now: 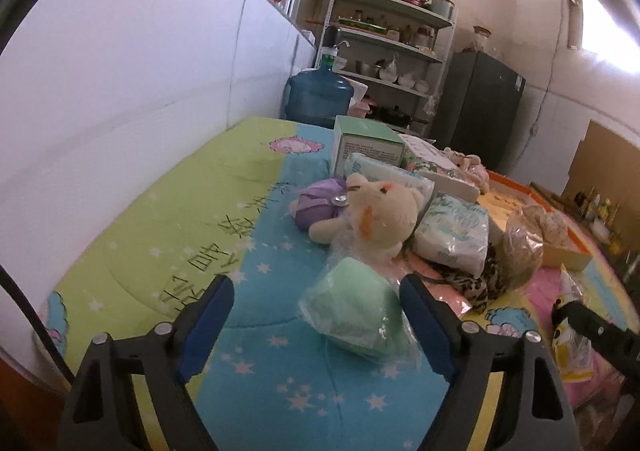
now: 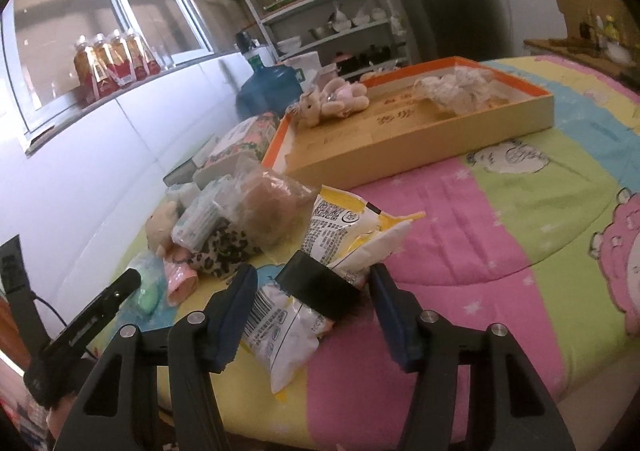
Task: Organize soft objects
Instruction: 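Grasp the bagged green ball with the left tool while the right tool grasps a snack packet, then carry the green ball and snack packet over the tray with both tools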
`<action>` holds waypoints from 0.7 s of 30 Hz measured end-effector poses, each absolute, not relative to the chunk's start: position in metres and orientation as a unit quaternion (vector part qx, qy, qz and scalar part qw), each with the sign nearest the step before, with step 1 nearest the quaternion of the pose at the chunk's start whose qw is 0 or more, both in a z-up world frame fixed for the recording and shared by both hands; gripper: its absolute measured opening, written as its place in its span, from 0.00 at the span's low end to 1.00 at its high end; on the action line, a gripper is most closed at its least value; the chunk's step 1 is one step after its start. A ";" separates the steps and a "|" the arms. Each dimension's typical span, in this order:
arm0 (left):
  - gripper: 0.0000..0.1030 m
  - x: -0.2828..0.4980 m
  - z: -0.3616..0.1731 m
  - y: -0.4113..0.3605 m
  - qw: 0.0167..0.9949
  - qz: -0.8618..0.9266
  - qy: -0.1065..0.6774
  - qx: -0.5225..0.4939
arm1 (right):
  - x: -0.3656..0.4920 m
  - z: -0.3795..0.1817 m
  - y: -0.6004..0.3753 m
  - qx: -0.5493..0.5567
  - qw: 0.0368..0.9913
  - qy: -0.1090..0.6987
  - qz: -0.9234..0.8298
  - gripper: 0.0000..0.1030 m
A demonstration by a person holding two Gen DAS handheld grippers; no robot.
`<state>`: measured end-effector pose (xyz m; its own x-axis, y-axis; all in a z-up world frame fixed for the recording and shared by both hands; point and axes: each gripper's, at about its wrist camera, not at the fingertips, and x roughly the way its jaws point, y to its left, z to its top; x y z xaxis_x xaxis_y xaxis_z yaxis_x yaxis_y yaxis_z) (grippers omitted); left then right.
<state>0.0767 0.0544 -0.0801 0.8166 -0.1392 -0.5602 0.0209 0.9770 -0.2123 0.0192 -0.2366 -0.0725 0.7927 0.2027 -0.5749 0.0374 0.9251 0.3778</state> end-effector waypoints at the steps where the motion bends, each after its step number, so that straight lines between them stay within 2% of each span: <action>1: 0.75 0.077 -0.080 0.054 0.947 -0.045 0.300 -0.101 | 0.017 -0.071 -0.238 0.185 0.930 0.315 0.044 0.58; 2: 0.73 0.078 -0.081 0.052 0.947 -0.049 0.302 -0.100 | 0.015 -0.069 -0.240 0.183 0.932 0.311 0.042 0.58; 7: 0.49 0.077 -0.085 0.040 0.944 -0.080 0.306 -0.100 | 0.010 -0.063 -0.245 0.172 0.939 0.294 0.035 0.58; 9: 0.43 0.078 -0.086 0.036 0.941 -0.089 0.310 -0.102 | 0.009 -0.062 -0.247 0.173 0.939 0.293 0.038 0.58; 21: 0.39 0.067 -0.078 0.035 0.947 -0.070 0.296 -0.099 | 0.005 -0.057 -0.239 0.160 0.945 0.278 0.065 0.58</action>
<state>0.0668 0.0352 -0.0778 0.8144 -0.1915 -0.5478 0.0743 0.9706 -0.2288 0.0050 -0.2389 -0.0566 0.8367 0.2108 -0.5054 -0.0331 0.9407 0.3376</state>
